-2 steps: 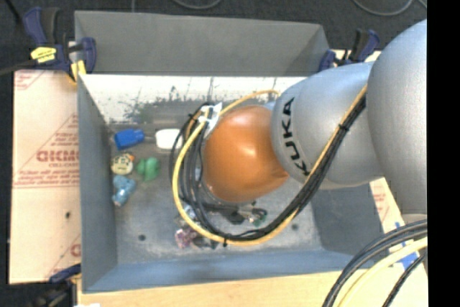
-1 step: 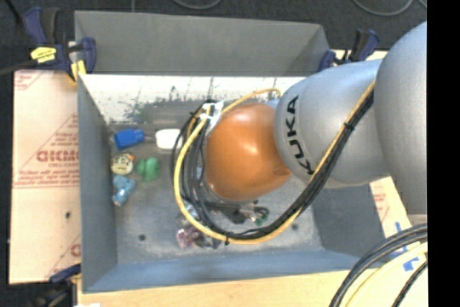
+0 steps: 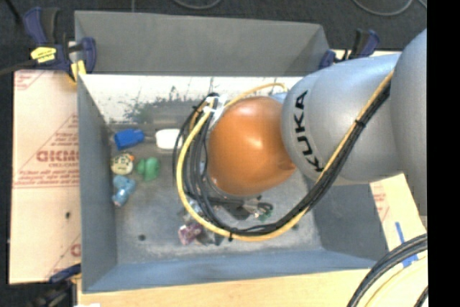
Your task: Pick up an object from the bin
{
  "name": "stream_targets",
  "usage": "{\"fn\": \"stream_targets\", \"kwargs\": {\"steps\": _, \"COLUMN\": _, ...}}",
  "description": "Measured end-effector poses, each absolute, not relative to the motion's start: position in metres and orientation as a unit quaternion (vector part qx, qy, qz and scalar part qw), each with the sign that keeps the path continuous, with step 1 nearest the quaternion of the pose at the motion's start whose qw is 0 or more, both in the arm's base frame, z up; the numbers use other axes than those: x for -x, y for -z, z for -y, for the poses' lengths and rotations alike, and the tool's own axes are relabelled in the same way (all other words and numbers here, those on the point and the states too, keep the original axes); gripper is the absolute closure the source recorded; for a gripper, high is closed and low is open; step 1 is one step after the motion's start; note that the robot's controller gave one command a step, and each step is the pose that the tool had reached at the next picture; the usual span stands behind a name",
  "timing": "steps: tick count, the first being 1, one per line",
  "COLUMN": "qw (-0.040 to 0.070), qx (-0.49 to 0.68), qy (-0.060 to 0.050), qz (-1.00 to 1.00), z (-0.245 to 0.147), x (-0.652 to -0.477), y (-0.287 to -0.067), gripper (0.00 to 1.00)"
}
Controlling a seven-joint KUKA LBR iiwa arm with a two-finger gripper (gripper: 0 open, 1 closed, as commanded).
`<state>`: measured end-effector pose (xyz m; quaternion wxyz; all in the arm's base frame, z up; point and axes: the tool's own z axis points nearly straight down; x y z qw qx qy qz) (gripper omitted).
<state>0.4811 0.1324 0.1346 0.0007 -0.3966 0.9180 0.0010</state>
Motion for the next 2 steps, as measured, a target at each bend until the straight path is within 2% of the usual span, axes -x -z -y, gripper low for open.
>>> {"fn": "stream_targets", "kwargs": {"steps": 2, "qw": 0.003, "qx": 0.396, "qy": -0.001, "qz": -0.918, "z": -0.1326, "x": -0.4826, "y": -0.1559, "gripper": 1.0}}
